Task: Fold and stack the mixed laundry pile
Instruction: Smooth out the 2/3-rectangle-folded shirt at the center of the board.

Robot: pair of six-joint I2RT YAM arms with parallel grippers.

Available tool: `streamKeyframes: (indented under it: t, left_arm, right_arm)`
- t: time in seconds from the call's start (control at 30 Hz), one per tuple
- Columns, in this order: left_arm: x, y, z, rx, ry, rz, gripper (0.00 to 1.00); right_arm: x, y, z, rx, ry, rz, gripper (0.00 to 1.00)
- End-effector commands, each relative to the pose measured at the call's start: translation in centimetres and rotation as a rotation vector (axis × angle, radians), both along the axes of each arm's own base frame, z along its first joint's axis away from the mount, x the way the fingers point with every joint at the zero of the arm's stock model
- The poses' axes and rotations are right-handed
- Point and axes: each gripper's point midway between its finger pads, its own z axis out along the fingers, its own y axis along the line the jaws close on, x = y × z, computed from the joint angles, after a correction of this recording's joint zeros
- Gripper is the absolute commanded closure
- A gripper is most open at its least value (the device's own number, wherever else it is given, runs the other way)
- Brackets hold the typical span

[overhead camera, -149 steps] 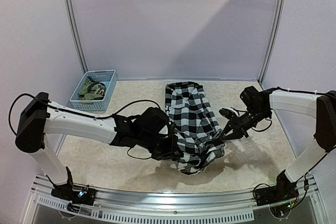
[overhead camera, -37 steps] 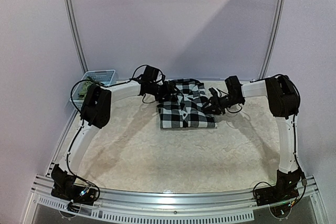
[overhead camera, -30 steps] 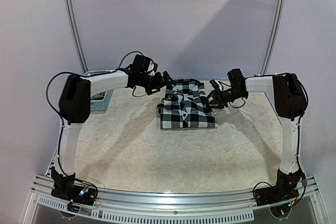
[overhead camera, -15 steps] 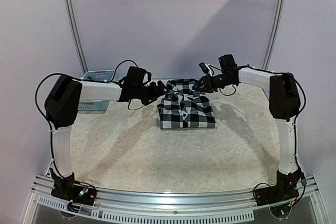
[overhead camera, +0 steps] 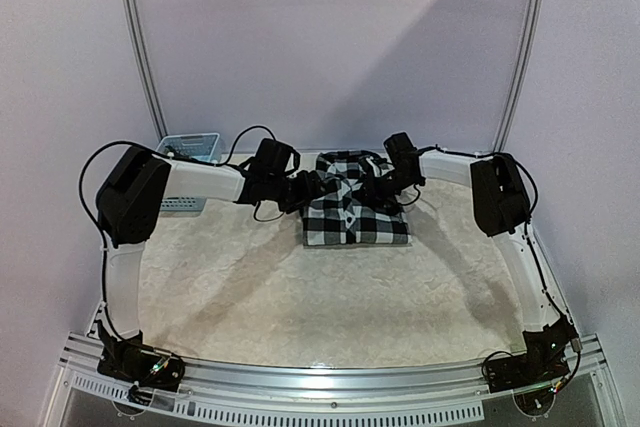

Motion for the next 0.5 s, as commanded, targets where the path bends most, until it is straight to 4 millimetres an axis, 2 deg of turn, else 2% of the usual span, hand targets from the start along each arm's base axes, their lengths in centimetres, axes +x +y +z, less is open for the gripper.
streamKeyframes:
  t: [0.0,0.13,0.17,0.23,0.3,0.37,0.4,0.43,0.47]
  left_arm:
    - [0.2,0.5,-1.5,0.057,0.003,0.02,0.28]
    - [1.0,-1.3,0.4,0.086,-0.062,-0.06,0.28]
    - [1.1,-1.9,0.9,0.098,-0.081,-0.078,0.27]
    - [1.2,-2.4,1.9,0.131,-0.115,-0.094,0.27]
    - [1.0,-2.1,3.0,0.153,-0.146,-0.086,0.27]
    - [0.8,-1.2,4.7,0.18,-0.184,-0.075,0.23]
    - [0.5,-0.5,5.8,0.229,-0.217,-0.079,0.2]
    - [0.4,0.3,6.9,0.299,-0.258,-0.077,0.08]
    - [0.2,1.0,8.2,0.375,-0.309,-0.083,0.01]
  right_arm:
    - [-1.1,-1.3,-4.7,-0.3,-0.029,-0.021,0.92]
    - [-0.4,-3.4,-5.4,-0.457,-0.085,-0.077,0.79]
    - [-0.5,-3.5,-5.5,-0.459,-0.082,-0.081,0.77]
    - [-1.2,-2.4,-4.3,-0.364,-0.068,-0.047,0.7]
    - [-1.7,-1.2,-1.2,-0.25,-0.076,0.005,0.65]
    - [-1.5,-1.0,5.2,-0.17,-0.185,0.033,0.59]
    - [-1.5,-1.4,7.5,-0.151,-0.237,0.046,0.55]
    - [-1.5,-1.9,11.5,-0.122,-0.302,0.044,0.51]
    - [-1.6,-2.6,13.3,-0.118,-0.337,0.044,0.46]
